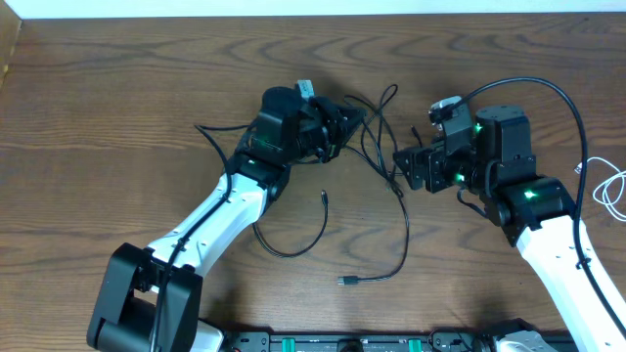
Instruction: Untangle cables
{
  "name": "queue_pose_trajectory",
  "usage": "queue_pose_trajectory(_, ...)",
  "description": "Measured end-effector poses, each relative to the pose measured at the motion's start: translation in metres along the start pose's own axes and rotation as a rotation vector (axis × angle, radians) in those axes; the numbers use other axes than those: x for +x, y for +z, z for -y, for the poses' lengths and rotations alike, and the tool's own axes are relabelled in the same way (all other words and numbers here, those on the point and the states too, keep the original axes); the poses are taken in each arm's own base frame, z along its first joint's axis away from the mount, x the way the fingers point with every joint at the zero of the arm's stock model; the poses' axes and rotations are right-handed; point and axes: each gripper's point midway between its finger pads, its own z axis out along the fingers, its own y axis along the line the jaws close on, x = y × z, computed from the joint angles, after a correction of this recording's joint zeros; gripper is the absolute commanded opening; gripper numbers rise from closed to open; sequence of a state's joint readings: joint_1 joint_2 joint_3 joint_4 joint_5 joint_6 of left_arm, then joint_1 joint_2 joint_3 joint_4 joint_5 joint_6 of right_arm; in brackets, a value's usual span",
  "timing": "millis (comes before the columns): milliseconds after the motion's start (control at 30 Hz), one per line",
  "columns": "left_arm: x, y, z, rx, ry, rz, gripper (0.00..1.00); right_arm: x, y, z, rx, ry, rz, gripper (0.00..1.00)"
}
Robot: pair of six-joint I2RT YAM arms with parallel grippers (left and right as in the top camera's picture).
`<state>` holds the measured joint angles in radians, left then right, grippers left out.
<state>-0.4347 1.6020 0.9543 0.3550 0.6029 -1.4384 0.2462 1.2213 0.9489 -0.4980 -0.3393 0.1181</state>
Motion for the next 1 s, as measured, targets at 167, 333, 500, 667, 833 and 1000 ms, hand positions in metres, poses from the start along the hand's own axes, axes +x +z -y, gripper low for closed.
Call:
queue_pose_trajectory(167, 0.011, 0.003, 0.0, 0.001, 0.074, -0.039, 0.08, -0.012, 0.0, 0.0, 0.0, 0.106, 0.047, 0.78)
queue_pose_trajectory(333, 0.022, 0.005, 0.0, 0.002, 0.119, -0.072, 0.08, -0.016, 0.0, -0.001, -0.01, 0.237, 0.064, 0.66)
queue_pose_trajectory(500, 0.023, 0.005, 0.0, 0.003, 0.124, -0.079, 0.08, -0.015, 0.006, -0.002, -0.034, 0.398, 0.047, 0.65)
queue_pose_trajectory(667, 0.024, 0.005, 0.0, 0.004, 0.131, -0.082, 0.08, -0.009, 0.031, 0.003, -0.045, 0.528, 0.002, 0.69)
queue_pose_trajectory(833, 0.024, 0.005, 0.0, 0.005, 0.138, -0.086, 0.08, -0.014, 0.057, 0.015, -0.089, 0.624, 0.0, 0.67)
queue_pose_trajectory(1000, 0.024, 0.005, 0.0, 0.005, 0.138, -0.086, 0.08, -0.019, 0.069, 0.022, -0.141, 0.734, -0.003, 0.71)
